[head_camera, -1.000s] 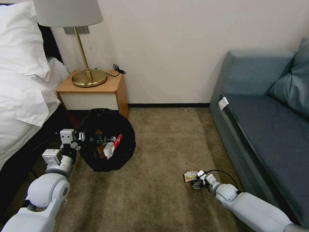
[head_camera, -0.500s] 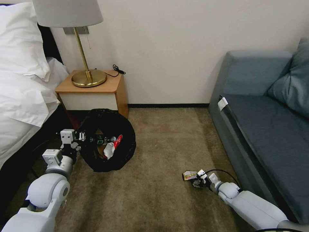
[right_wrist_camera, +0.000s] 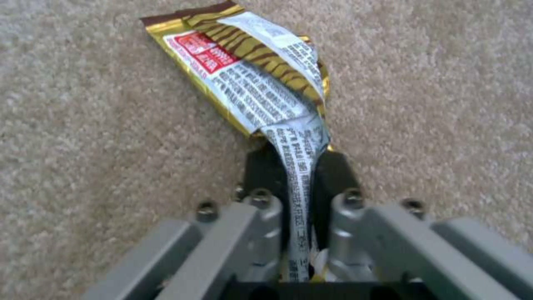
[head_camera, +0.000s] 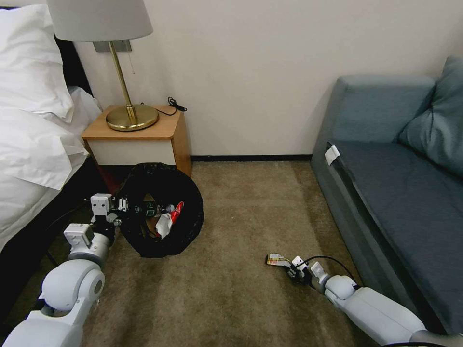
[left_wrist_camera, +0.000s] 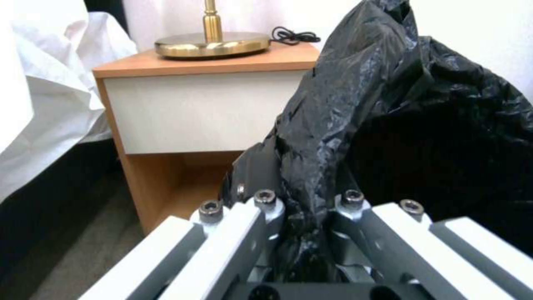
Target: Pick up the trash bin, then pick up the garbage on the floor and place it into the trash bin.
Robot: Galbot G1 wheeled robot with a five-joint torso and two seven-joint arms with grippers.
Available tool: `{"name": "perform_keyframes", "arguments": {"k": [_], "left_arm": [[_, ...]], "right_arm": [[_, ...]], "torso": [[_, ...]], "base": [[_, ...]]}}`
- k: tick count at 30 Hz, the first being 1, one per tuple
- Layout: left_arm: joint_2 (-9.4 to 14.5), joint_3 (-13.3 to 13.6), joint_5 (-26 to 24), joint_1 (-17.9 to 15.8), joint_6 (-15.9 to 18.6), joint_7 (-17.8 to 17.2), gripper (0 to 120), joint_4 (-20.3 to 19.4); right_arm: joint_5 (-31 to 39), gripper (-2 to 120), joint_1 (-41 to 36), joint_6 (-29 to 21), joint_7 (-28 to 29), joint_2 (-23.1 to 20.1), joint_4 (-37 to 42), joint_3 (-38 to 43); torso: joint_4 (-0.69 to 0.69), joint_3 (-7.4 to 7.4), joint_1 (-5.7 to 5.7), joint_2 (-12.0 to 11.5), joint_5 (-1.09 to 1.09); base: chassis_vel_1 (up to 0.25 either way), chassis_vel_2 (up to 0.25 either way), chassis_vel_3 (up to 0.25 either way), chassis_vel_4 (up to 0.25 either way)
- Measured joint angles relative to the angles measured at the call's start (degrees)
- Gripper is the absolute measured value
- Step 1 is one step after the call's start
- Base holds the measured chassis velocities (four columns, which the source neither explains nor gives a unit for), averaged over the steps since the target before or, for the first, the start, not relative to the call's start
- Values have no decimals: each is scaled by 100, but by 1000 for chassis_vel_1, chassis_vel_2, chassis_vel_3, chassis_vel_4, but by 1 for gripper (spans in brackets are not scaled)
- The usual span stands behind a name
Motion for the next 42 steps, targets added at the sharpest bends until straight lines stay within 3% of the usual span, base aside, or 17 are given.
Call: {"name": "perform_keyframes", "arguments": {"k": [3,8,12,17,25,33,42], "left_arm": [[5,0,0,2,0,-2,4,2],[45,-9,-5,15,0,-27,4,1],[57,-9,-18,-12,3,-48,4,-4],[62,-10,-29,-36,7,-59,4,-4],[54,3,-34,-42,10,-66,4,-8],[7,9,-14,-37,11,-61,4,25],[-3,30,-58,-139,7,-65,4,100]], "right_arm": [[-2,0,-10,-1,19,-15,19,27],[2,0,-39,-34,42,-80,150,85],[19,0,-62,-75,84,-144,256,171],[61,0,-81,-86,105,-232,505,291],[166,0,-97,-88,152,-345,919,538],[173,0,211,459,105,-284,1269,1177],[683,0,678,611,14,-179,1811,1480]], "torso": [[1,1,0,0,0],[-2,2,1,-1,-2],[-14,1,1,-2,-12],[-6,0,1,-2,-10],[-7,-1,1,-2,-9],[-6,-1,1,-1,-9],[-7,-1,1,-1,-9]], "base": [[0,0,0,0],[0,0,0,0],[0,0,0,0],[0,0,0,0],[0,0,0,0],[0,0,0,0],[0,0,0,0]]}}
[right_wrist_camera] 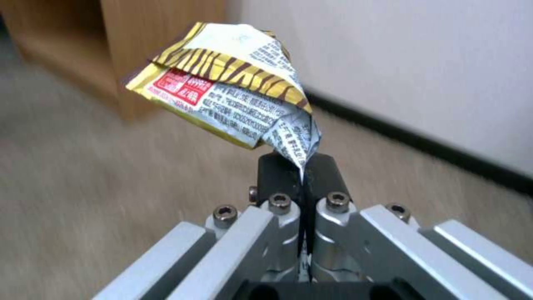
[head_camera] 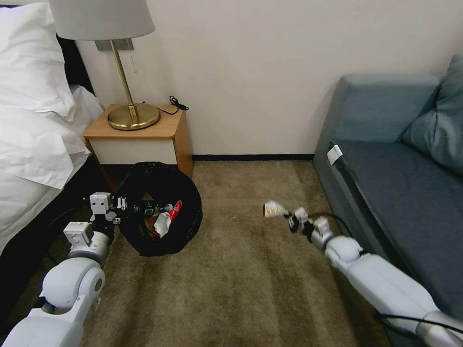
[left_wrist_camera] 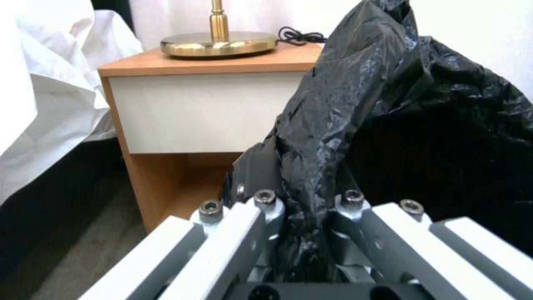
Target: Pick up the trash bin, then pick up the garbage on the floor and place it into the trash bin.
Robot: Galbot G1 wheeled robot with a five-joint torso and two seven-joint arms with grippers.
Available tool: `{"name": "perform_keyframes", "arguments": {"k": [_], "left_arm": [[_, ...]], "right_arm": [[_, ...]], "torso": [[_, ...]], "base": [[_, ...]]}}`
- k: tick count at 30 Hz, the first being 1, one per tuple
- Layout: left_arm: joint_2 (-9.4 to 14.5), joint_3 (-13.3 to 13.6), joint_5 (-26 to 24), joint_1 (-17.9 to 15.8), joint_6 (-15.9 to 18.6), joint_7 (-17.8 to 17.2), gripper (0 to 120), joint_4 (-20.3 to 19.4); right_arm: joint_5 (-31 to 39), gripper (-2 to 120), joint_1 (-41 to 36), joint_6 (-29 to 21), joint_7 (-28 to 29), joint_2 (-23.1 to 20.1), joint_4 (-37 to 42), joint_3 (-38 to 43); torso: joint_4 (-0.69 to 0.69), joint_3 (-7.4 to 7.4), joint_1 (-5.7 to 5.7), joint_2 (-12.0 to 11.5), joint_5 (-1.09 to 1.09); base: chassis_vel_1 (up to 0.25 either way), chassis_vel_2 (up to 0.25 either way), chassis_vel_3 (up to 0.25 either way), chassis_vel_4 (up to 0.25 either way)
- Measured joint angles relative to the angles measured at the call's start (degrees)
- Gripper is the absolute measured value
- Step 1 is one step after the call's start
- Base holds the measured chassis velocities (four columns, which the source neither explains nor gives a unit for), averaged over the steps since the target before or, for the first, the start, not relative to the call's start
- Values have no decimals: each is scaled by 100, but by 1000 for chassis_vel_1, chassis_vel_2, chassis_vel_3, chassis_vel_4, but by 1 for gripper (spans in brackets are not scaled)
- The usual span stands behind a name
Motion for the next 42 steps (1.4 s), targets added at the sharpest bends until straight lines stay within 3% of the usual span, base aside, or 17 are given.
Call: {"name": "perform_keyframes", "arguments": {"k": [6,11,20,27,29,32,34,42], "left_arm": [[3,-1,-20,-96,-3,-15,4,108],[-5,12,-43,-175,-6,-29,4,184],[35,42,-128,-296,-6,-63,4,243],[33,69,-210,-328,-5,-88,4,244],[0,95,-257,-341,-5,-94,4,244],[-19,107,-272,-352,-5,-93,4,245],[-51,127,-281,-378,-5,-89,4,247],[-67,84,-287,-326,-30,-85,4,227]], "right_arm": [[741,0,199,21,-117,126,505,62],[1608,0,262,51,-556,196,1165,83],[2607,0,510,23,-1057,511,2199,-506],[3049,0,983,-16,-1050,1195,2224,-917],[3207,0,1259,-46,-1009,1618,2202,-1111],[3277,0,1360,-62,-976,1788,2187,-1201],[3375,0,1465,-95,-859,2151,2101,-1411],[3204,0,1138,-8,-789,2460,1734,-1802]], "torso": [[-1,0,0,0,0],[0,0,0,0,-1],[0,0,0,0,-1],[1,0,0,0,-2],[2,0,0,0,-2],[2,0,0,1,-2],[1,0,0,0,-2],[-1,0,0,1,0]], "base": [[0,0,0,0],[0,0,0,0],[0,0,0,0],[0,0,0,0],[0,0,0,0],[0,0,0,0],[0,0,0,0],[0,0,0,0]]}}
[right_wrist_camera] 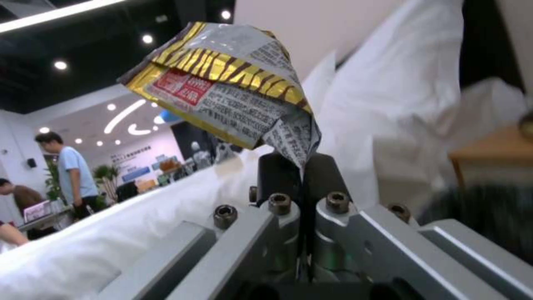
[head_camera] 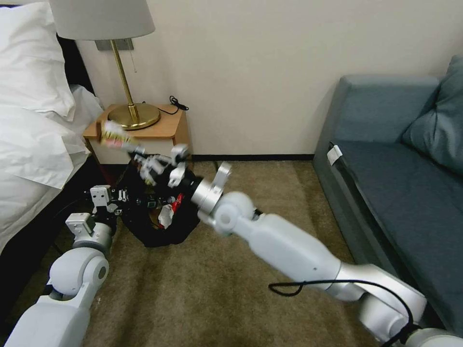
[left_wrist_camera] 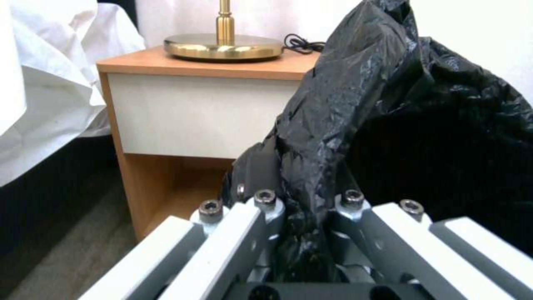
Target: Pick up the trash bin, then pick up the garbage on the floor and place it into the trash bin.
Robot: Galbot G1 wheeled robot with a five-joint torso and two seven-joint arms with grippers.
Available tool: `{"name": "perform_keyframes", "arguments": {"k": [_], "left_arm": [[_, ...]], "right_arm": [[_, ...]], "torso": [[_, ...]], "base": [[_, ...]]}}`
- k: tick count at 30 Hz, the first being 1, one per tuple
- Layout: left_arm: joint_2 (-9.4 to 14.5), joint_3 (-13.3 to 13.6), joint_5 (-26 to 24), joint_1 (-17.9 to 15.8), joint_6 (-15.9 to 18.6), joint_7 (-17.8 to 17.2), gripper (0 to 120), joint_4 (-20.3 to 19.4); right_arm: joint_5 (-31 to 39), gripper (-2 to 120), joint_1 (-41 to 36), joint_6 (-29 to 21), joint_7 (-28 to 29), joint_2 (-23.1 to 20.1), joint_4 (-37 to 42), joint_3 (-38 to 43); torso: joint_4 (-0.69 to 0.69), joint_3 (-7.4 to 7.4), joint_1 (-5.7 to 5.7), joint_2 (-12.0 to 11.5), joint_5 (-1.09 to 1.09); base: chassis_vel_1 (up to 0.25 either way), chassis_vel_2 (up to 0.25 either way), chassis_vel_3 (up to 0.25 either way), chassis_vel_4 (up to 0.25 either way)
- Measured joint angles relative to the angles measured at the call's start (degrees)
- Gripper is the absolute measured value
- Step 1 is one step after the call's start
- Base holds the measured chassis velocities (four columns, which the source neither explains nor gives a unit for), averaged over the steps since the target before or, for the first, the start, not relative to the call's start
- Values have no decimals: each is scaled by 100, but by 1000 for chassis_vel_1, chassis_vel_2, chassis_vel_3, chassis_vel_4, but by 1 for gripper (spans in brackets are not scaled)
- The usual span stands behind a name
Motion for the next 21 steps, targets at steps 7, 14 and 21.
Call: {"name": "perform_keyframes", "arguments": {"k": [7,14,21], "left_arm": [[-25,-22,-30,110,-15,5,4,-52],[-36,-5,-47,71,-17,-14,4,-80],[-46,0,-48,80,-17,-19,4,-81]], "right_arm": [[-107,0,-269,29,-17,40,-306,-50],[-152,2,-308,82,-53,1,-421,-8],[-198,25,-356,83,-48,-49,-416,13]], "torso": [[0,0,0,0,0],[0,0,0,0,1],[0,0,0,0,1]], "base": [[0,0,0,0],[0,0,0,0],[0,0,0,0]]}}
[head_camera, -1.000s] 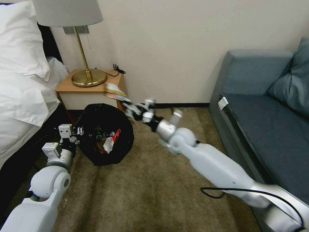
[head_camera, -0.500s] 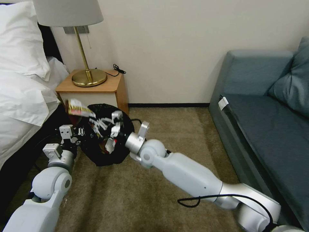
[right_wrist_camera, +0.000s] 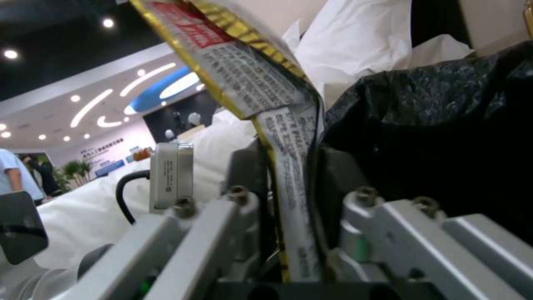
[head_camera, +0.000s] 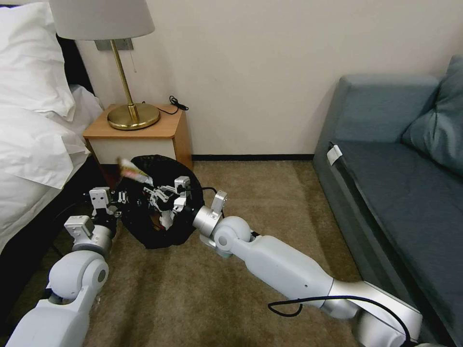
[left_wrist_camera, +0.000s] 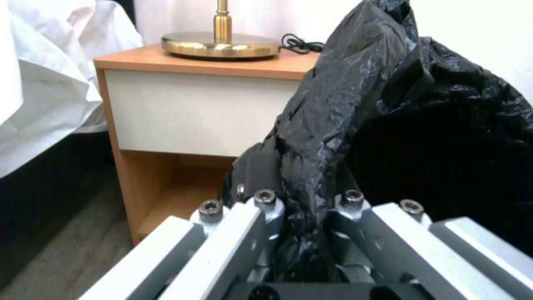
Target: Pick up the trash bin, then pick up the garbage on the floor and place it into the trash bin.
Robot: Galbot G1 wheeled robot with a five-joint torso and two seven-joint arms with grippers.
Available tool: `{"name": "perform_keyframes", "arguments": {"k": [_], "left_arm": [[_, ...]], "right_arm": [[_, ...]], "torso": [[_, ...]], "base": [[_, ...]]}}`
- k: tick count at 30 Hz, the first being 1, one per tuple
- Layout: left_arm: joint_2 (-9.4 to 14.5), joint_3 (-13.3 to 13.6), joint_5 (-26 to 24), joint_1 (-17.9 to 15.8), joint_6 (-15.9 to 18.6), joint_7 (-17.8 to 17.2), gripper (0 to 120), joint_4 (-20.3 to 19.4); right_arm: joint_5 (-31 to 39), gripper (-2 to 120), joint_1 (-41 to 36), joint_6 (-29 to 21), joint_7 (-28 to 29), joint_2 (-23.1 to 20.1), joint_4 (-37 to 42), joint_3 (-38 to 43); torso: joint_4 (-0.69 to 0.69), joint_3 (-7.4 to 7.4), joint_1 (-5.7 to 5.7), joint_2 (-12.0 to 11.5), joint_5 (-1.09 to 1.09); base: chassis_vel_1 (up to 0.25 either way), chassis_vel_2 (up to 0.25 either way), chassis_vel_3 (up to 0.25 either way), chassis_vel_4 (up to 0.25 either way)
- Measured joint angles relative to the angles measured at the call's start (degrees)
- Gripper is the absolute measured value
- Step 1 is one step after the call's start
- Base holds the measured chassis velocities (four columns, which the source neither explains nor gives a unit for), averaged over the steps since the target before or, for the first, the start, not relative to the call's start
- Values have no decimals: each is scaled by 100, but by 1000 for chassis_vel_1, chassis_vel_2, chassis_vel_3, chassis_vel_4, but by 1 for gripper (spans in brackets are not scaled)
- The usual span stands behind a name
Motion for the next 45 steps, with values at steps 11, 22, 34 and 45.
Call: {"name": "perform_keyframes", "arguments": {"k": [11,22,34,45], "left_arm": [[-46,0,10,29,0,-8,4,0],[-130,-74,-43,86,-17,-43,4,18],[-599,-298,-1152,110,0,-522,4,268],[-1043,-442,-2105,-154,-112,-804,4,1082]], "right_arm": [[-34,63,-21,0,15,-4,27,38],[-161,99,-94,0,151,15,93,259],[-222,100,-85,-7,286,-466,237,1238],[-213,100,-451,-5,223,-1114,343,1907]], "torso": [[0,0,0,0,0],[0,0,0,0,0],[1,0,0,0,1],[-1,0,0,0,-1]], "base": [[0,0,0,0],[0,0,0,0],[0,0,0,0],[0,0,0,0]]}}
